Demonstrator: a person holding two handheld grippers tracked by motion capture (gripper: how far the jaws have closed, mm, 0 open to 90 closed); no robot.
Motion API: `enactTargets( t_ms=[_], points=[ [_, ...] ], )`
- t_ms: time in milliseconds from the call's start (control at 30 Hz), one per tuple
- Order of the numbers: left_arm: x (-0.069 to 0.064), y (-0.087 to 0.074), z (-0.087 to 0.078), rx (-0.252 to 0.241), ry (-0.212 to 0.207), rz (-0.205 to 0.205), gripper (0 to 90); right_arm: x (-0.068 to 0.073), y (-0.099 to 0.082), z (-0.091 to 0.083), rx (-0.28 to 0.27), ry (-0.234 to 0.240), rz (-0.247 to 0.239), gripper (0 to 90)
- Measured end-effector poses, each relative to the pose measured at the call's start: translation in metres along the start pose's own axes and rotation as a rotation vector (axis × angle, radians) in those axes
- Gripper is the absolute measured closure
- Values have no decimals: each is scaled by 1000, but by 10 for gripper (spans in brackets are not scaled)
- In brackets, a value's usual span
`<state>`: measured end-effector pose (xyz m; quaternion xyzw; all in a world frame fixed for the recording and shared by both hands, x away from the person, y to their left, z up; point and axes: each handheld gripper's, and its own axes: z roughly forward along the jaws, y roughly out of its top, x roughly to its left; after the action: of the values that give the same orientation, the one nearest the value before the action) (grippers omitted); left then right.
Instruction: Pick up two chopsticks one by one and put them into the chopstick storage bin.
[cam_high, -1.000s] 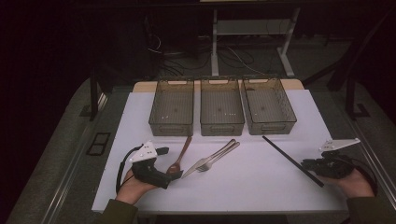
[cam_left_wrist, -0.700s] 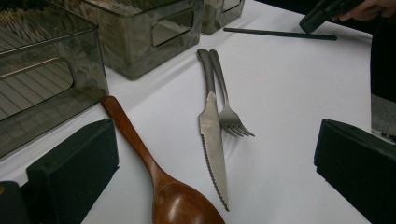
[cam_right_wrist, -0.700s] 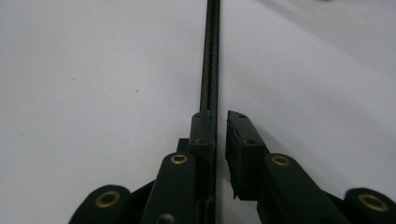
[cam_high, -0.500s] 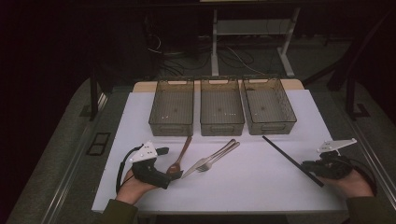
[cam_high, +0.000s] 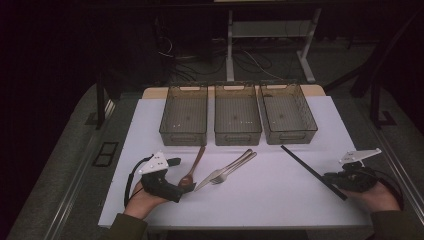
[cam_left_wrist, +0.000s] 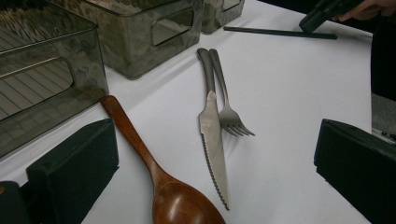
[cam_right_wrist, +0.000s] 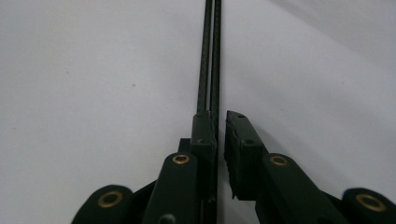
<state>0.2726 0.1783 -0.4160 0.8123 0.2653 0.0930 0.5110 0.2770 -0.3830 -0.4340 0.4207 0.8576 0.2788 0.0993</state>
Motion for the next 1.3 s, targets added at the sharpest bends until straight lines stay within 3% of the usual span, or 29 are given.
enactTargets(
  t_ms=[1067, 1300],
  points=[
    [-1, 0, 1, 2, -3, 1, 0, 1, 0, 4, 29, -32, 0, 847],
    [0, 0, 1, 3, -2, 1, 0, -1, 0, 0, -9, -14, 12, 848]
  ],
)
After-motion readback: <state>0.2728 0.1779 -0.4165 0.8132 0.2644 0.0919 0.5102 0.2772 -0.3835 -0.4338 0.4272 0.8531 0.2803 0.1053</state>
